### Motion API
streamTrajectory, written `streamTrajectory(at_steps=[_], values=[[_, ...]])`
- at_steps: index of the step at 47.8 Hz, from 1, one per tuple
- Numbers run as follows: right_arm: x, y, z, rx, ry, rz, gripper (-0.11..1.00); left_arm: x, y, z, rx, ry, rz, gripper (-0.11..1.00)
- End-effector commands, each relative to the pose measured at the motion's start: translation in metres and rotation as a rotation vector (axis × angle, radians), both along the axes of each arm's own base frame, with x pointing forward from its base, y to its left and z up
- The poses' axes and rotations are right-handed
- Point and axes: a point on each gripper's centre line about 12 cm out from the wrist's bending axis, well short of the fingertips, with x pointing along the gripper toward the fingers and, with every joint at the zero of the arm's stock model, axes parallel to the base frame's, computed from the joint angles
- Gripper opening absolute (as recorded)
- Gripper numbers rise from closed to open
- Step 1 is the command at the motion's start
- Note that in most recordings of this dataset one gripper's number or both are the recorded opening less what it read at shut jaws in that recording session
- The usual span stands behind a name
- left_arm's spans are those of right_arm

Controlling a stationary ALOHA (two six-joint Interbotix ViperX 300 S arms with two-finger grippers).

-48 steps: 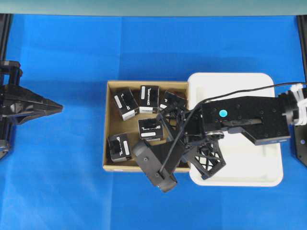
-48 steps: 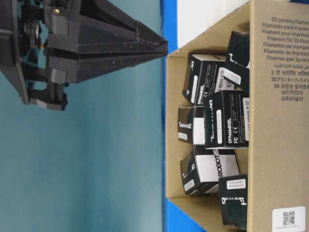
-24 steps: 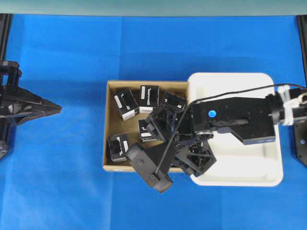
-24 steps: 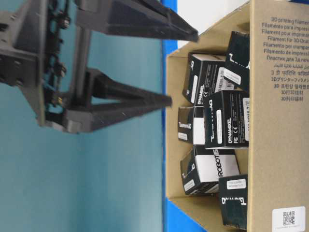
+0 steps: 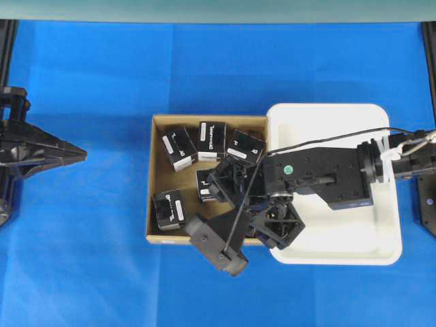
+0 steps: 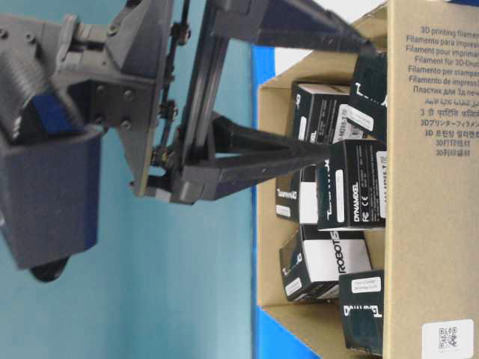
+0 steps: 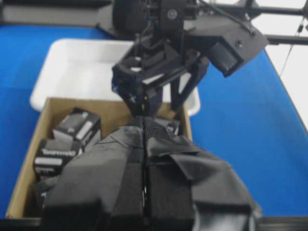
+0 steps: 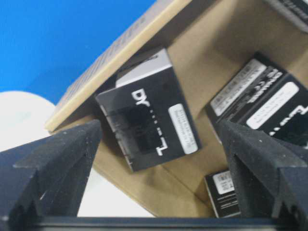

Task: Pick a box that is randomly placed inside the cardboard box.
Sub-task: 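Lower the right gripper and close it on the black DYNAMIXEL box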

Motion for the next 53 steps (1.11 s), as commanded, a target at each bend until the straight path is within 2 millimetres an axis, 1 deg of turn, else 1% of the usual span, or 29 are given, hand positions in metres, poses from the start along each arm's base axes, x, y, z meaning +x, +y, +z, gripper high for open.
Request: streamTrajectory(at_steps=[1, 11, 23, 29, 36, 53], values=[[0.000, 0.001, -0.001, -0.003, -0.003, 0.026, 0.99, 0.002, 0.000, 0.010, 0.001, -0.021, 0.000, -0.06], [0.000, 0.001, -0.003, -0.004, 0.003, 0.031, 0.99, 0.002, 0.000, 0.010, 0.001, -0.021, 0.000, -0.06], [0.002, 0.001, -0.011, -0.005, 0.020, 0.038, 0.99, 0.003, 0.000, 0.010, 0.001, -0.020, 0.000, -0.06], [0.003, 0.001, -0.016, -0.007, 0.032, 0.047, 0.99, 0.003, 0.000, 0.010, 0.001, -0.020, 0.000, -0.06], [-0.001, 0.002, -0.024, -0.009, 0.051, 0.053, 0.99, 0.003, 0.000, 0.010, 0.000, -0.018, 0.000, -0.06], [0.004, 0.003, -0.045, -0.011, 0.053, 0.053, 0.99, 0.002, 0.000, 0.011, 0.000, -0.025, -0.001, -0.06]])
